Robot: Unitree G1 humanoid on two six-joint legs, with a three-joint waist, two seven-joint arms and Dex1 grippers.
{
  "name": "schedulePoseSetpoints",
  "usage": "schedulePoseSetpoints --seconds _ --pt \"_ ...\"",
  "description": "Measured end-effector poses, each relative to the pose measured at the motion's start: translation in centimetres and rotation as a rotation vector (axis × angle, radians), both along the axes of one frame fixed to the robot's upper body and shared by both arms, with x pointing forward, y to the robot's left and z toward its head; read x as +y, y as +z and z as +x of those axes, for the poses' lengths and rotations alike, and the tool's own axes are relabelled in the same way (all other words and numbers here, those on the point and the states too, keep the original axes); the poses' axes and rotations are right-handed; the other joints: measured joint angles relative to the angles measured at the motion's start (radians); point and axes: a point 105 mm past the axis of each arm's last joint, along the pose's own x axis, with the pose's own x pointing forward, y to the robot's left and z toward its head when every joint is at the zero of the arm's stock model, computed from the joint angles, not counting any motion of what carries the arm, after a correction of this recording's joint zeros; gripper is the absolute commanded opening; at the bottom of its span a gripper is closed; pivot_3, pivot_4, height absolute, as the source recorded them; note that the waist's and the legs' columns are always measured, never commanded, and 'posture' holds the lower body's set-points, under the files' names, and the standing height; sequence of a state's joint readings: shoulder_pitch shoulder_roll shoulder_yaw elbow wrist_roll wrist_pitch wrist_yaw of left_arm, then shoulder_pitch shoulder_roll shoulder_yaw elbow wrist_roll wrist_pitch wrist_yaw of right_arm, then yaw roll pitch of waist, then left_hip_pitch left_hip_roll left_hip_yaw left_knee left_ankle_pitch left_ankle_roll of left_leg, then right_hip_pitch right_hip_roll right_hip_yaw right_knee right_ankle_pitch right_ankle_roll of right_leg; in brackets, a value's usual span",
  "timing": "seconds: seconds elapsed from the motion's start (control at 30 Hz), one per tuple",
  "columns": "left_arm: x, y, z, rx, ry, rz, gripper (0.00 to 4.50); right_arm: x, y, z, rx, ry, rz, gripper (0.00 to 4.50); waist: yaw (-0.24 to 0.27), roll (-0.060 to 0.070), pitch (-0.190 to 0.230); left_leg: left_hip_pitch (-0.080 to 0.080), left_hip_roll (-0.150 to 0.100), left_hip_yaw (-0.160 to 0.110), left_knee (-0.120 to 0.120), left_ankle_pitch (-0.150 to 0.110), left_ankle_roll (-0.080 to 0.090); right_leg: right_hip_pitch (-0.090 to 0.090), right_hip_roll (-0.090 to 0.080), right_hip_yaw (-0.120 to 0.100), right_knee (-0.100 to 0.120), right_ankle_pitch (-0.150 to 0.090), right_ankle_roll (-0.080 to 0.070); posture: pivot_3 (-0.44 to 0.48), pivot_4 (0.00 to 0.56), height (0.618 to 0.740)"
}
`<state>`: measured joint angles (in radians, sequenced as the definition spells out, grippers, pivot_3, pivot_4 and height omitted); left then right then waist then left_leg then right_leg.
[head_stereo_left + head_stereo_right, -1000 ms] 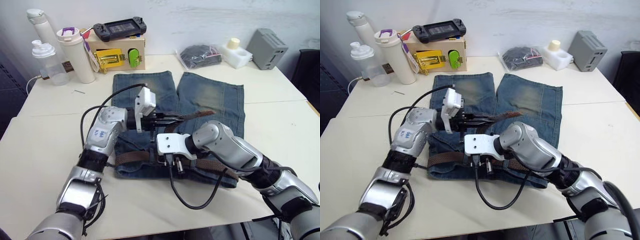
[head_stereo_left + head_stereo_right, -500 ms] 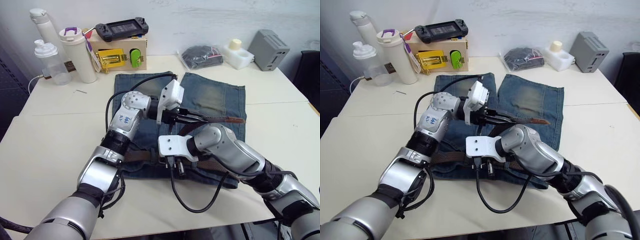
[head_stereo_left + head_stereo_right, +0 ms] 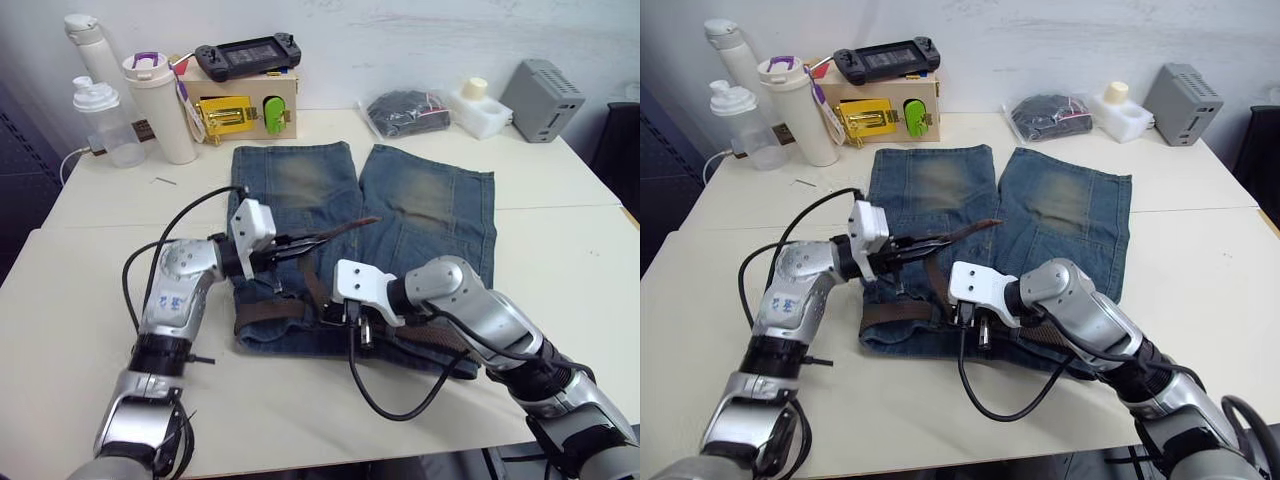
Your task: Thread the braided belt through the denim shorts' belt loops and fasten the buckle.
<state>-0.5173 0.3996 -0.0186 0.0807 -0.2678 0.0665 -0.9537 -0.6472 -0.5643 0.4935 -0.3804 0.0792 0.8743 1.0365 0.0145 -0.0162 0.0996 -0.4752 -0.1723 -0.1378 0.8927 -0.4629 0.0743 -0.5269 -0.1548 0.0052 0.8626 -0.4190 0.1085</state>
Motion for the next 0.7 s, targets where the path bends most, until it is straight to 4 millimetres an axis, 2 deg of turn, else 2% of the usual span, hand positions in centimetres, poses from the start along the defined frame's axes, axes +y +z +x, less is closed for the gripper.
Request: schedulePoseSetpoints --seconds 0.23,0.43,0.6,0.7 --pt "0.3 -0.7 -1.1 0.011 0.064 -0.009 0.00 -0.3 1.2 0.4 0.002 -0.056 0.052 0.03 0.004 0.003 0.002 -0.001 0.000 0.000 -0.001 0.000 0.000 -0.002 0.000 0.000 0.000 0.000 0.000 0.000 0.150 0.646" --pt "0.2 -0.3 -1.2 0.006 0.077 -0.016 0.00 -0.6 3.6 0.7 -0.050 -0.071 0.095 0.03 0.008 0.005 0.004 -0.002 0.000 0.000 -0.001 0.000 0.000 -0.003 0.000 0.000 0.000 0.000 0.000 0.000 0.150 0.646" --pt "0.3 -0.3 -1.1 0.015 0.084 -0.018 0.00 -0.8 3.3 1.2 -0.064 -0.097 0.085 0.03 0.008 0.005 0.005 -0.002 0.000 0.000 -0.002 0.000 0.000 -0.003 0.000 0.000 0.000 0.000 0.000 0.000 0.150 0.646" --pt "0.3 -0.2 -1.1 0.017 0.085 -0.016 0.00 -0.8 2.4 1.1 -0.046 -0.096 0.062 0.03 0.008 0.005 0.005 -0.002 0.000 0.000 -0.002 0.000 0.000 -0.003 0.000 0.000 0.000 0.000 0.000 0.000 0.150 0.646"
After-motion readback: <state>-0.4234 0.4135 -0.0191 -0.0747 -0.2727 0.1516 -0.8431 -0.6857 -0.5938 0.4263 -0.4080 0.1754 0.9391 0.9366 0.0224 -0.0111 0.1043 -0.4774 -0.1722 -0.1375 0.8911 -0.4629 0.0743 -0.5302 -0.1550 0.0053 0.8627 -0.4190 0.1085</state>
